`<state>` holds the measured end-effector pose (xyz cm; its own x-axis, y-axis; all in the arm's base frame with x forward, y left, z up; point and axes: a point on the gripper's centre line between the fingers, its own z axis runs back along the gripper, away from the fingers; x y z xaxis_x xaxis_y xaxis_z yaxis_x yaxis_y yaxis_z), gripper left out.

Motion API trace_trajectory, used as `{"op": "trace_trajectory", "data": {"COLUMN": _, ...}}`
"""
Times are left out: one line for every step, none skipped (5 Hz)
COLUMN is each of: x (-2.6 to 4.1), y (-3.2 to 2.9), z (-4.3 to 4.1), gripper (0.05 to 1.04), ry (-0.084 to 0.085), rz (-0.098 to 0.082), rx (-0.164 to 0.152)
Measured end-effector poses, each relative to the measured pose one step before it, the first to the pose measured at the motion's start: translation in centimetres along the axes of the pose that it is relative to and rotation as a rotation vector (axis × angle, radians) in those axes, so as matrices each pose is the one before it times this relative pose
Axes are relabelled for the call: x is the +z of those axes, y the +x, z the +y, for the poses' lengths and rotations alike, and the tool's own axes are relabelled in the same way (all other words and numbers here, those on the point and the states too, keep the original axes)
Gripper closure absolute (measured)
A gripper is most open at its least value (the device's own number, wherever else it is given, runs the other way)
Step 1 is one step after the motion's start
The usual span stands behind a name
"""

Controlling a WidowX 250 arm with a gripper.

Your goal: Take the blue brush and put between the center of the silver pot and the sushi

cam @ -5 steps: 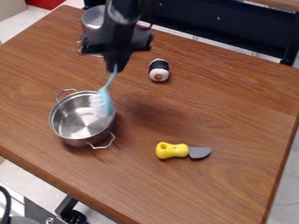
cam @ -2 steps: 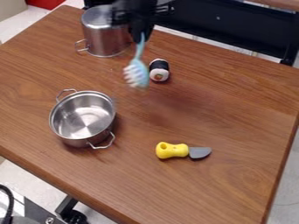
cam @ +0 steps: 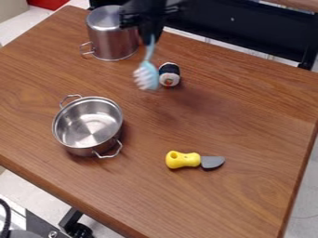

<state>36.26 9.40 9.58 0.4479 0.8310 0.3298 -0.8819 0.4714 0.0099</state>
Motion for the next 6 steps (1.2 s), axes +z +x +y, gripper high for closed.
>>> {"op": "trace_trajectory", "data": {"x": -1.381, "y": 1.731, "z": 0.53, "gripper": 1.018, "ry": -0.0112, "rz": -0.0064, "rx": -0.0047}}
{"op": "trace_trajectory", "data": {"x": -1.82, "y": 1.228, "z": 0.649, "gripper": 1.018, "ry": -0.001, "rz": -0.0185, "rx": -0.0025}}
{"op": "trace_trajectory", "data": {"x": -1.641, "y": 0.543, "z": 0.662, "gripper": 1.018, "ry": 0.0156, "rz": -0.0037, "rx": 0.0071}}
{"op": "trace_trajectory", "data": {"x": -0.871, "y": -0.192, "z": 0.539, "gripper": 1.018, "ry": -0.0053, "rz": -0.0095, "rx": -0.0445}}
{"op": "trace_trajectory", "data": {"x": -0.357, "y": -0.22, "z": 0.181, "gripper": 1.018, "ry": 0.0044, "rz": -0.0145, "rx": 0.006}}
{"op": "trace_trajectory", "data": {"x": -0.681, "y": -0.725, "z": -0.191, "gripper": 1.018, "ry": 0.013, "rz": 0.002, "rx": -0.0177}}
